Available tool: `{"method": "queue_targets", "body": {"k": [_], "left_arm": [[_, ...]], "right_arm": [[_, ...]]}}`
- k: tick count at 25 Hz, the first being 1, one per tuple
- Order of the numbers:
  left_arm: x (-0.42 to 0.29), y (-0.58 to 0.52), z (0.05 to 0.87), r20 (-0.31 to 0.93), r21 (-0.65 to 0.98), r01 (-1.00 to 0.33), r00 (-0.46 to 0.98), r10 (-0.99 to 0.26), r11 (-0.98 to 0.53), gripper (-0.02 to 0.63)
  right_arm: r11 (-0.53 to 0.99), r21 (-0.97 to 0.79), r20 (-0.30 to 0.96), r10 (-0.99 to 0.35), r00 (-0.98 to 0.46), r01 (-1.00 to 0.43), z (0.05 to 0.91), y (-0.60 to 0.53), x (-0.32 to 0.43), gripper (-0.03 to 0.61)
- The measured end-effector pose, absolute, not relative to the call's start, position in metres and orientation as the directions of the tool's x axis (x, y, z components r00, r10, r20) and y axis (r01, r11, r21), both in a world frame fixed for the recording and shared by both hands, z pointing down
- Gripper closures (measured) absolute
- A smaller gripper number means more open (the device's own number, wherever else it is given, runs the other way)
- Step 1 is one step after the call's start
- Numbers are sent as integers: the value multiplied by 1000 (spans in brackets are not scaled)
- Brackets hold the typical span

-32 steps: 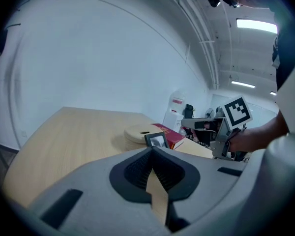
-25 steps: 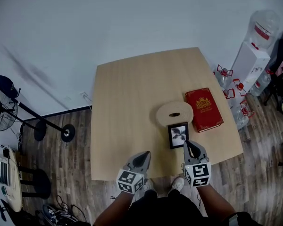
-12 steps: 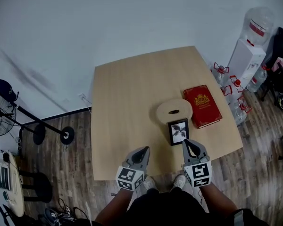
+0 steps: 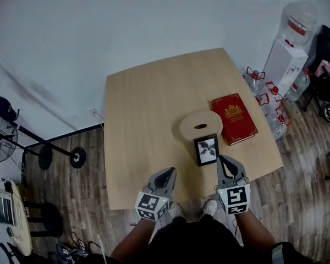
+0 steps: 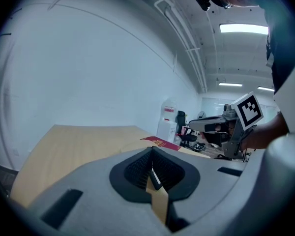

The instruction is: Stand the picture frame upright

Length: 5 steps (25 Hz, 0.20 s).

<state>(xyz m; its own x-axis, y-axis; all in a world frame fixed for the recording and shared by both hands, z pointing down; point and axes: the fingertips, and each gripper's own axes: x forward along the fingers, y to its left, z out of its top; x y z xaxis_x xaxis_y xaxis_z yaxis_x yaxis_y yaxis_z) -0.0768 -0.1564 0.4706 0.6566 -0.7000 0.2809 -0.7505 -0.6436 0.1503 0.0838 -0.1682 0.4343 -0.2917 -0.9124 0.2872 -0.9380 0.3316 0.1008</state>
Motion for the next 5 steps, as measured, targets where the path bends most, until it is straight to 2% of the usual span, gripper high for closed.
{"method": "queue_targets", "body": {"k": [5], "left_arm": [[-74, -155, 470, 282, 148, -745, 662, -695, -650, 614]], "right_arm": [[313, 65, 285, -916, -283, -947, 432, -171, 92, 569]]}}
